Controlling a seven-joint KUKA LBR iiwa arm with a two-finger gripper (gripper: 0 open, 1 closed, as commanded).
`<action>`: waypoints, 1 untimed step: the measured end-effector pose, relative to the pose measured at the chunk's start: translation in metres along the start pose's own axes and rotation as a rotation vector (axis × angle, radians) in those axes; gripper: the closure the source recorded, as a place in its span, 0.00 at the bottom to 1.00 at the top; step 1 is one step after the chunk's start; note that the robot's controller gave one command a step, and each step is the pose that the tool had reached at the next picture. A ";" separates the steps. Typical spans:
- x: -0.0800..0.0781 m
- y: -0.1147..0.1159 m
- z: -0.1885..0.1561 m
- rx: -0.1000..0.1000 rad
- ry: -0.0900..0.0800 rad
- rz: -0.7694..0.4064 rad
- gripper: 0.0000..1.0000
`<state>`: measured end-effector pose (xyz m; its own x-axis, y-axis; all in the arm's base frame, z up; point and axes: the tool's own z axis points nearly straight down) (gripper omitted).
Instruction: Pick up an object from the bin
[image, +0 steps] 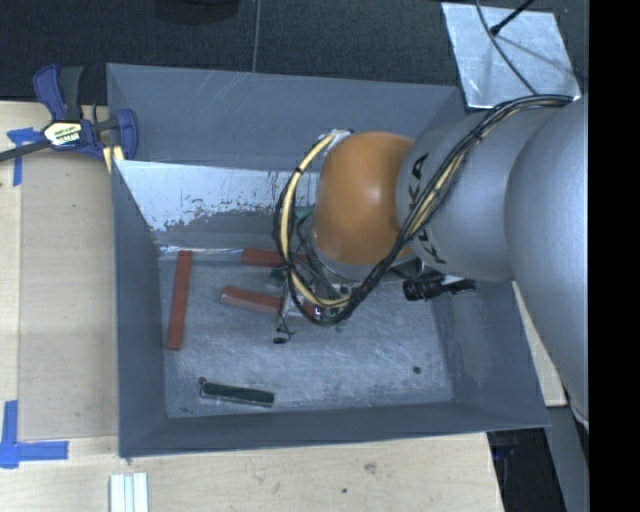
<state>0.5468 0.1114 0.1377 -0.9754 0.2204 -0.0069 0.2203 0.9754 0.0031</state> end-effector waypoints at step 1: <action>0.010 -0.031 -0.076 0.001 -0.002 0.034 1.00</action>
Offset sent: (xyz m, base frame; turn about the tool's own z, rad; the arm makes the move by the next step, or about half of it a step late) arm -0.0194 -0.0262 0.0713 0.0311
